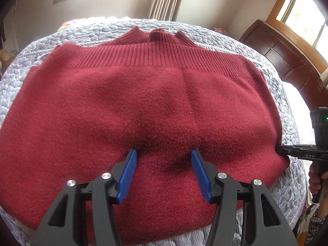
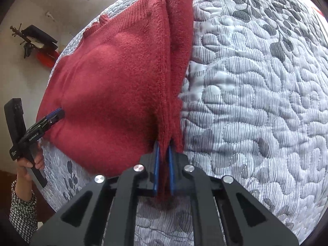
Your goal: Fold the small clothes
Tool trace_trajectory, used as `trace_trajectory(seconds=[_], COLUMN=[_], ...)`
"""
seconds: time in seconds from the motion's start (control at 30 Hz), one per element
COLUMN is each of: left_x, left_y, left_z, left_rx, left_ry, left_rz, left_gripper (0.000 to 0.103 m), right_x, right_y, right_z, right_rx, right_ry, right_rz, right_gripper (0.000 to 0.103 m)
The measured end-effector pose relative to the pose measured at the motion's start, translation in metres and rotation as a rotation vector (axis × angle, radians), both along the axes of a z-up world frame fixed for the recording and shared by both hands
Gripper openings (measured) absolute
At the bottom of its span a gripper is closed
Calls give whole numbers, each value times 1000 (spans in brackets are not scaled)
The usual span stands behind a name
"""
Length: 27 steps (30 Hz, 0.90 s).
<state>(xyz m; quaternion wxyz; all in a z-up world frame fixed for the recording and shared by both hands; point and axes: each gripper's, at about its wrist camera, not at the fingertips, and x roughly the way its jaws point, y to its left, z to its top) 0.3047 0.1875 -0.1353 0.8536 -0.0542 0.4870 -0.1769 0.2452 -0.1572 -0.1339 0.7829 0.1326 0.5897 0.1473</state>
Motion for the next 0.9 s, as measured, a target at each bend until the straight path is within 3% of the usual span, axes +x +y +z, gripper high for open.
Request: trace_trajectory(seconds=[0.47, 0.53, 0.6, 0.67, 0.73, 0.8, 0.9], left_x=[1, 2, 2, 4, 6, 11, 24], left_y=[0, 1, 5, 7, 9, 7, 2], left_z=[1, 2, 6, 14, 24, 32, 35], left_rx=[-10, -15, -37, -57, -70, -56, -7], left_ry=[2, 8, 23, 39, 23, -5, 1], left_rz=[2, 1, 16, 28, 36, 33, 29], left_gripper=[57, 57, 58, 59, 65, 73, 73], right_x=[-1, -2, -4, -3, 3, 11, 23], right_y=[4, 0, -4, -6, -9, -11, -14], right_z=[4, 9, 19, 31, 43, 47, 43], right_rx=[-20, 10, 59, 26, 20, 26, 40], right_ry=[3, -4, -25, -58, -83, -75, -54], right_rz=[-21, -37, -48, -57, -62, -70, -76], right_gripper=[10, 16, 34, 49, 53, 66, 67])
